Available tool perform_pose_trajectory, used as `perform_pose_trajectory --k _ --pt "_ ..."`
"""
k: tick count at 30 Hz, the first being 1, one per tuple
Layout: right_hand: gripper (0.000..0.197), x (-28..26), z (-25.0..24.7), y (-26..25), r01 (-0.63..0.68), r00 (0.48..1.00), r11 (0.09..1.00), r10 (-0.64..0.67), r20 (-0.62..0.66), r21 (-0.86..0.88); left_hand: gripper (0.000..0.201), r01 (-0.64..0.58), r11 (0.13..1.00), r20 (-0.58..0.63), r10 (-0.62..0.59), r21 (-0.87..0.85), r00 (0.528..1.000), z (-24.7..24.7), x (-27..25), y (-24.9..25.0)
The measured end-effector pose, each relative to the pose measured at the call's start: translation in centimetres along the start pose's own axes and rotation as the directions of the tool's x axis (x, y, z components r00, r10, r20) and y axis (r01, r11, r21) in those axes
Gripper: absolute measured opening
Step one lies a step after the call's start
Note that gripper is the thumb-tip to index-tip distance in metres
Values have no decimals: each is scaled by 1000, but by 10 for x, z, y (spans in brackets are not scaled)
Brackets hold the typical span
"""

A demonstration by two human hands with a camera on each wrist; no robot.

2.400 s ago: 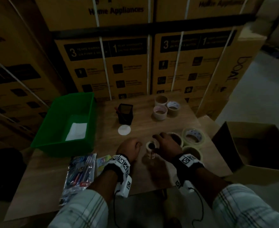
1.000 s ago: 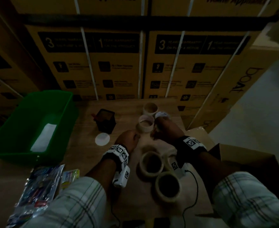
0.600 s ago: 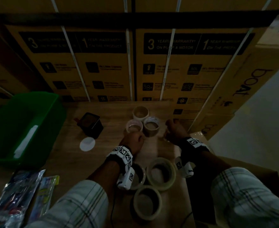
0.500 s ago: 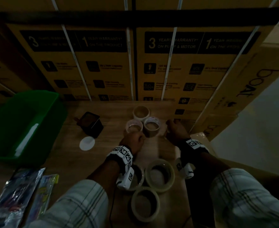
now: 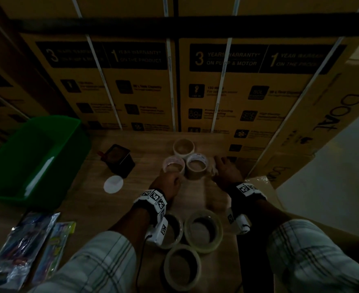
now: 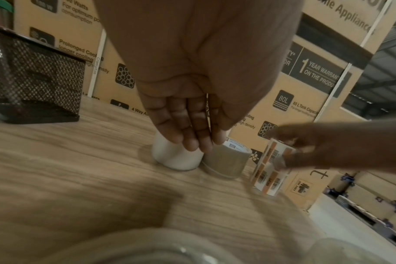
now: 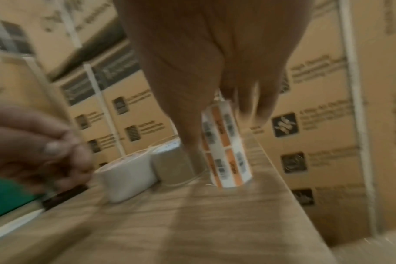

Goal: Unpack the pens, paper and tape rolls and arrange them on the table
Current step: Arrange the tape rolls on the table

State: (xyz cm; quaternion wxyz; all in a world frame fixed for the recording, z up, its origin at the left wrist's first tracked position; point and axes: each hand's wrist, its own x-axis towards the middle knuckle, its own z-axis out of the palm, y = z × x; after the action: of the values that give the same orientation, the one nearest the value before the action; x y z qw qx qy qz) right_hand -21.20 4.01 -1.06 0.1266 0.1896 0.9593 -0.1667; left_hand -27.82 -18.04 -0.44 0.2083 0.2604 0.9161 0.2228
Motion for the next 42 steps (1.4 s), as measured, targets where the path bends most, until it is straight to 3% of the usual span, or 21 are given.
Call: perform_pose_trajectory --k 2,5,7,10,13,17,22,27,31,38,42 --pt "77 -8 -6 -5 8 988 998 -17 -156 -56 22 -14 1000 -29 14 -1 999 -1 -1 1" --pt "56 -12 -15 -20 170 928 978 -201 -315 -123 36 -64 997 -136 59 -37 989 -6 1 -1" --pt "42 -10 -16 -32 291 897 943 -328 -297 -163 37 -57 997 -153 50 -42 987 -9 5 -1" --pt "38 -10 -17 -52 357 902 922 -382 -200 -152 45 -40 998 -44 42 55 998 -3 18 -6" --pt "39 -10 -12 -69 332 922 930 -355 -152 -159 51 -16 995 32 13 97 999 1 26 -9" --pt "42 -2 4 -76 333 928 927 -354 -114 -173 47 81 978 47 -92 192 995 -13 17 -1" --pt "47 4 9 -76 276 956 952 -286 -64 -134 41 73 989 168 -95 131 981 -30 21 4" --pt "60 13 14 -73 229 972 963 -235 -26 -144 53 -26 989 45 20 143 999 -35 15 -14" --pt "62 19 17 -74 189 982 967 -189 19 -173 58 4 996 -83 3 85 997 -45 4 -20" --pt "57 21 28 -81 88 995 979 -94 -24 -183 59 33 994 -110 -21 106 994 -54 -20 -31" --pt "45 21 40 -81 46 998 984 -51 -25 -174 45 93 990 -159 -75 110 985 -51 -35 -42"
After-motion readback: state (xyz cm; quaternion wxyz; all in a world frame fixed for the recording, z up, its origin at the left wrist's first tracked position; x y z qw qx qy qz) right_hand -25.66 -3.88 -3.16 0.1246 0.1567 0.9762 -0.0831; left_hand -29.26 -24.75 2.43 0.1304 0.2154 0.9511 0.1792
